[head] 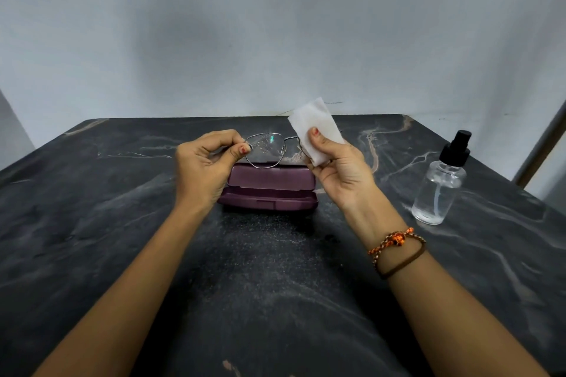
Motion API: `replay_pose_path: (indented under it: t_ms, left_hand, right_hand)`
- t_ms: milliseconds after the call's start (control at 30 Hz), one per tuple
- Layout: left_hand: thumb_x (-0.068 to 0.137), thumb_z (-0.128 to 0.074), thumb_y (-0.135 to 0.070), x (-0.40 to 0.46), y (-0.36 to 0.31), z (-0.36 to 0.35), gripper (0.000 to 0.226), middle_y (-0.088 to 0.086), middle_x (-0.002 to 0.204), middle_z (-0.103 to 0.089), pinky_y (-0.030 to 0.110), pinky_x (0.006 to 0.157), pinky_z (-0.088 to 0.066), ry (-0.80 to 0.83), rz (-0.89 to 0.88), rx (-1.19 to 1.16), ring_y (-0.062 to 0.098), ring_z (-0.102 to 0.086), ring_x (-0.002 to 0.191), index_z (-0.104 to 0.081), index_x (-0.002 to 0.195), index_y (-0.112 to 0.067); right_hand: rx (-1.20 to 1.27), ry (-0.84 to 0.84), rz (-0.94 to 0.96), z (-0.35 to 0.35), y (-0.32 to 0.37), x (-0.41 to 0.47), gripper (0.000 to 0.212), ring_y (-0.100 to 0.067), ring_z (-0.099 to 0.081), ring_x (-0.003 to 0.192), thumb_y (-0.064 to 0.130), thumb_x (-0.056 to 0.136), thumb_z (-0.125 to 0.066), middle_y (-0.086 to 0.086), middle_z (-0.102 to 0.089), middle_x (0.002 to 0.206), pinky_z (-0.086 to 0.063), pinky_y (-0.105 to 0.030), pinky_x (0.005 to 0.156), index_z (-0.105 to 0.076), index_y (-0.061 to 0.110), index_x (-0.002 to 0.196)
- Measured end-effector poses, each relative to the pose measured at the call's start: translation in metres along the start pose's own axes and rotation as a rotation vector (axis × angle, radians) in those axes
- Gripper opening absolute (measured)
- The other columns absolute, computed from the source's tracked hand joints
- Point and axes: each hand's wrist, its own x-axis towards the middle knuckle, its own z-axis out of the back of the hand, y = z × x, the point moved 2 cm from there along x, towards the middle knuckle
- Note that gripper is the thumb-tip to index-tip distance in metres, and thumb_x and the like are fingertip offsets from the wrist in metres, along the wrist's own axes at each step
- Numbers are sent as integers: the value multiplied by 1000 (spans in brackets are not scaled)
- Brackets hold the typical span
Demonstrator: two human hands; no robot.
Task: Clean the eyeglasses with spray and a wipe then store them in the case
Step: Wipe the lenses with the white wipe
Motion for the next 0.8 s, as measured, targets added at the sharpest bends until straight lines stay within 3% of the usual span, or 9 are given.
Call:
replay_pose_path:
  t_ms: [100,200,300,400,533,633,800]
  left_hand:
    - [70,-68,0,0,-1,0,20,-11,72,-64,8,68,-48,9,-12,19,-7,-60,69,-65,86,-12]
    - [70,-69,0,0,1,1,20,-22,64,-67,8,68,-48,-2,7,15,-6,-61,69,-66,86,-12]
    - [69,-68,0,0,1,2,21,-27,66,-66,8,67,-48,-11,14,8,-5,-61,69,-65,87,-11]
    - [69,-68,3,0,1,1,22,-27,66,-67,8,68,-48,5,13,2,-5,-61,69,-65,87,-11]
    - [68,-68,2,-3,-1,-3,22,-15,69,-65,7,68,-48,32,4,4,-6,-61,69,-65,85,-12]
    - [69,-68,3,-2,-3,-3,24,-6,74,-63,8,69,-49,24,2,-3,-6,-61,70,-65,87,-12]
    - [69,-69,-1,0,0,0,19,-23,65,-67,9,68,-49,8,24,21,-5,-61,68,-66,82,-15]
  right_hand:
    - [108,-58,-46,1,-2,1,11,-11,-65,60,-2,78,-62,-3,-65,74,-51,-23,60,-56,7,80]
    - [214,-46,-67,1,-3,1,8,-15,-61,70,-2,81,-59,-7,-64,77,-53,-24,64,-55,4,85]
    - [195,-2,-50,1,-2,1,7,-13,-66,61,-2,81,-58,-4,-69,65,-55,-22,59,-56,4,85]
    - [80,13,-26,0,-3,0,10,-8,-66,56,2,80,-62,-3,-67,77,-53,-18,56,-57,7,87]
    - [5,-9,-6,2,-5,-1,18,-6,-64,54,6,77,-67,-2,-65,79,-52,-17,51,-58,7,92]
    - [97,-9,11,-1,-3,-1,11,-8,-66,54,1,79,-63,-4,-65,79,-53,-18,52,-58,6,88]
    - [268,-100,-3,-4,-7,-2,8,-17,-61,71,-2,80,-60,-9,-62,83,-53,-19,46,-56,4,82]
